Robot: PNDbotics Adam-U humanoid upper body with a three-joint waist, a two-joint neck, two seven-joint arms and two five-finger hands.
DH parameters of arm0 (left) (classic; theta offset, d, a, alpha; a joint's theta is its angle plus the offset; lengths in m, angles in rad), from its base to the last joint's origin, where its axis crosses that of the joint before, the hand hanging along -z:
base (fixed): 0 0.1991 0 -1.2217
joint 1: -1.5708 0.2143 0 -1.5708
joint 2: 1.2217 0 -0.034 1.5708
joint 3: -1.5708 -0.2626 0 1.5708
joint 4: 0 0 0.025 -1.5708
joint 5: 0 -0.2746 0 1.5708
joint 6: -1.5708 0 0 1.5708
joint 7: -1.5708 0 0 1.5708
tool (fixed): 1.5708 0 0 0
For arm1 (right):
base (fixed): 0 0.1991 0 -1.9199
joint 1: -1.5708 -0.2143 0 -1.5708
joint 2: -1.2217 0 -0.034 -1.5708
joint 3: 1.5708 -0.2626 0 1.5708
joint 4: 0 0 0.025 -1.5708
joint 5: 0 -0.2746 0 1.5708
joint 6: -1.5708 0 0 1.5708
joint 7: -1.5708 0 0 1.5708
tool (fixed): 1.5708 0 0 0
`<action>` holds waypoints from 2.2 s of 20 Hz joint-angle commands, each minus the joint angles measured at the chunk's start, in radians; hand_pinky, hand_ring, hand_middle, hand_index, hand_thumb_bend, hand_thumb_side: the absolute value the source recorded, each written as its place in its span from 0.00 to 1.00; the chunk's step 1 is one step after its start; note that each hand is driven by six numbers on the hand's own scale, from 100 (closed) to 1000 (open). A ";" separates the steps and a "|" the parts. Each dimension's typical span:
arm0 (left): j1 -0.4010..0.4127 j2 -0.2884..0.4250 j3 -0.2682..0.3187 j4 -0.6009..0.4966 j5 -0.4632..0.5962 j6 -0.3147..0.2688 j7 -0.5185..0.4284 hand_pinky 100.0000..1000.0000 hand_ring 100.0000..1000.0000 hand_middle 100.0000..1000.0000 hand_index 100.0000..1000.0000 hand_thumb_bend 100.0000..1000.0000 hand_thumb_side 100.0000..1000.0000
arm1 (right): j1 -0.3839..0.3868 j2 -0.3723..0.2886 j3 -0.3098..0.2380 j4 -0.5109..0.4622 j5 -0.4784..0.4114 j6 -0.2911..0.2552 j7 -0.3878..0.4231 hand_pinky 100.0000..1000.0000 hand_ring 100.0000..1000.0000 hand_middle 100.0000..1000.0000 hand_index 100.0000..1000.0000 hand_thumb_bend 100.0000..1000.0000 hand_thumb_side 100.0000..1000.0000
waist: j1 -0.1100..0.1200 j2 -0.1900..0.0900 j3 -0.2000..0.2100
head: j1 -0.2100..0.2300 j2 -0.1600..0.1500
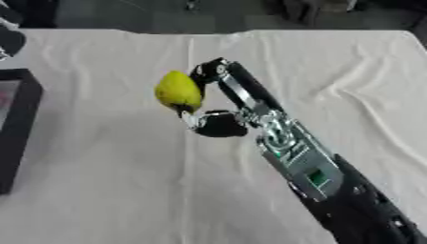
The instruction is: Pick up the objects with one hand, pass them to the other hand, and then place them into the box on the other side of the table.
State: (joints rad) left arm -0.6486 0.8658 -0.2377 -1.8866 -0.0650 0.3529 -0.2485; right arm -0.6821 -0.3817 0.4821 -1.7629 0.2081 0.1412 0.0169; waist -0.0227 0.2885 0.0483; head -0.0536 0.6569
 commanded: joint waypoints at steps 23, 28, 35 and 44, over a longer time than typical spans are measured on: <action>-0.144 0.030 -0.178 -0.064 -0.236 -0.019 -0.364 0.69 0.74 0.76 0.82 0.30 0.40 | -0.060 0.028 0.082 0.000 0.017 -0.025 0.097 0.78 0.61 0.30 0.46 0.00 0.00 | 0.012 -0.027 0.012 | -0.012 0.004; -0.173 0.010 -0.207 -0.078 -0.303 -0.009 -0.380 0.70 0.74 0.76 0.83 0.32 0.37 | -0.068 0.035 0.092 0.010 0.031 -0.011 0.097 0.79 0.61 0.30 0.46 0.00 0.00 | 0.012 -0.028 0.013 | -0.015 0.007; -0.200 0.011 -0.254 -0.073 -0.340 -0.008 -0.402 0.71 0.75 0.77 0.84 0.37 0.36 | -0.073 0.039 0.109 0.025 0.078 -0.011 0.104 0.79 0.62 0.31 0.47 0.00 0.00 | 0.017 -0.029 0.018 | -0.024 0.017; -0.222 0.009 -0.280 -0.051 -0.337 -0.001 -0.416 0.72 0.75 0.77 0.84 0.38 0.35 | -0.077 0.042 0.128 0.017 0.115 -0.068 0.043 0.80 0.63 0.31 0.47 0.00 0.00 | 0.017 -0.031 0.021 | -0.029 0.019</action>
State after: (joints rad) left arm -0.8530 0.8622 -0.5232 -1.9367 -0.4055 0.3501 -0.6622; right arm -0.7400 -0.3379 0.6122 -1.7264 0.3159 0.0852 0.0713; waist -0.0083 0.2834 0.0681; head -0.0809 0.6748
